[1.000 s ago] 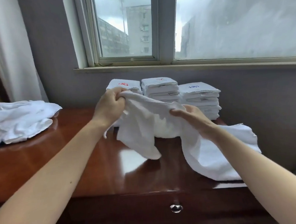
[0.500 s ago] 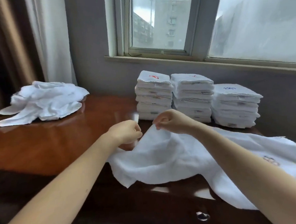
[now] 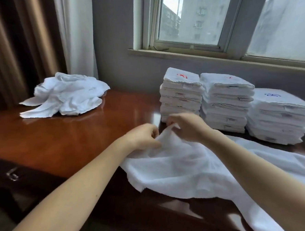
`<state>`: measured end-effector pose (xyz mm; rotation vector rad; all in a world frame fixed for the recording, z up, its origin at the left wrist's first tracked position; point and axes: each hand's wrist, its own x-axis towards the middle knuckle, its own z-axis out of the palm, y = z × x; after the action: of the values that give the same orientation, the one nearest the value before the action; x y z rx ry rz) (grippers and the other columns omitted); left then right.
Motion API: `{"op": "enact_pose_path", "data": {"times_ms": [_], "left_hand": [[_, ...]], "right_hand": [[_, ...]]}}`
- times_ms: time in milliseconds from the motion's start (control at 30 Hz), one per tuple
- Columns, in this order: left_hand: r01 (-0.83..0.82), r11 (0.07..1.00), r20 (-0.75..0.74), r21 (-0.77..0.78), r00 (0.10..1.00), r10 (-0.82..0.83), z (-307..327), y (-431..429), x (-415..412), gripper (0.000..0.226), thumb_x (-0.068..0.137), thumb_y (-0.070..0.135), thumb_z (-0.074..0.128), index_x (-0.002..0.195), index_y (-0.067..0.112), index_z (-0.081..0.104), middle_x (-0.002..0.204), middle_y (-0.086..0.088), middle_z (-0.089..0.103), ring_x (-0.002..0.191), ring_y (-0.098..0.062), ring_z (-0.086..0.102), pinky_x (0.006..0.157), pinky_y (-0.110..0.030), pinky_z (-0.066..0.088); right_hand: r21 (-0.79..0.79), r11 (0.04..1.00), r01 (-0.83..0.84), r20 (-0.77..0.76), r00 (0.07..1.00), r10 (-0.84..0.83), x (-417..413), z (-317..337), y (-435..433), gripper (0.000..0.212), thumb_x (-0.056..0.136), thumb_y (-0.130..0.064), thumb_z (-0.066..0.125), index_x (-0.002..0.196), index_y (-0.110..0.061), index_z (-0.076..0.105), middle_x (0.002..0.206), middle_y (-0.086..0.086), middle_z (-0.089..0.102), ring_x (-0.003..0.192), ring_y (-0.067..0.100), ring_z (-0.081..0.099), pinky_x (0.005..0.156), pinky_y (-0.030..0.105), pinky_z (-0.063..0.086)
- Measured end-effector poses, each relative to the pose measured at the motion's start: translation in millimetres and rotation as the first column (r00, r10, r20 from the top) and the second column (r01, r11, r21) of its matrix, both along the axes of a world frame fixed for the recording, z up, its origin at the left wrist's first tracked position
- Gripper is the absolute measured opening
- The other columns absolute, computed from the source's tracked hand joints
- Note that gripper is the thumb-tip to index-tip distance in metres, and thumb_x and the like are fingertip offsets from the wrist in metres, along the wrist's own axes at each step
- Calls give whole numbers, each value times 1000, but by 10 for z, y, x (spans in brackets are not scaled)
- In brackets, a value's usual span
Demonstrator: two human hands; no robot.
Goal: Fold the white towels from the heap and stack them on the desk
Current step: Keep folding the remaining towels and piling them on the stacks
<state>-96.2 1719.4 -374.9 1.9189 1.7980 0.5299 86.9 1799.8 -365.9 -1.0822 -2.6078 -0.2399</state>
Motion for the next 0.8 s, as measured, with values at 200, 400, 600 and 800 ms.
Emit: {"op": "enact_pose_path", "data": {"times_ms": [200,400,600,800], "left_hand": [[23,926,-46,376,999,-6,275,70,-143,15,71,22,62,75,34,55,81,10,56,70,-9,53,58,-26,41],[118,973,-139,-198,979,-147,152,62,-54,20,80,39,63,78,22,72,71,13,71,63,-3,65,62,-23,52],[-40,994,-204,104,977,61,-6,278,-38,38,80,47,72,113,34,58,108,16,57,99,-10,58,81,-30,49],[44,996,28,-78,999,-42,-151,250,-37,30,64,40,72,93,30,70,87,6,72,83,-13,69,76,-37,58]], "right_hand": [[166,981,-103,-249,958,142,263,304,-139,11,70,-27,71,79,-23,66,70,-11,60,68,19,60,80,31,49],[-724,679,119,98,993,-69,351,97,-220,41,89,-58,56,82,-21,72,68,-2,71,60,11,68,55,26,50],[-480,862,165,41,985,-166,222,-96,-125,38,84,-45,65,114,-23,60,106,-6,62,97,19,61,80,35,52],[-547,828,123,9,990,-141,152,-196,-111,29,72,-51,71,76,-22,68,61,-10,57,57,9,51,54,30,39]]}}
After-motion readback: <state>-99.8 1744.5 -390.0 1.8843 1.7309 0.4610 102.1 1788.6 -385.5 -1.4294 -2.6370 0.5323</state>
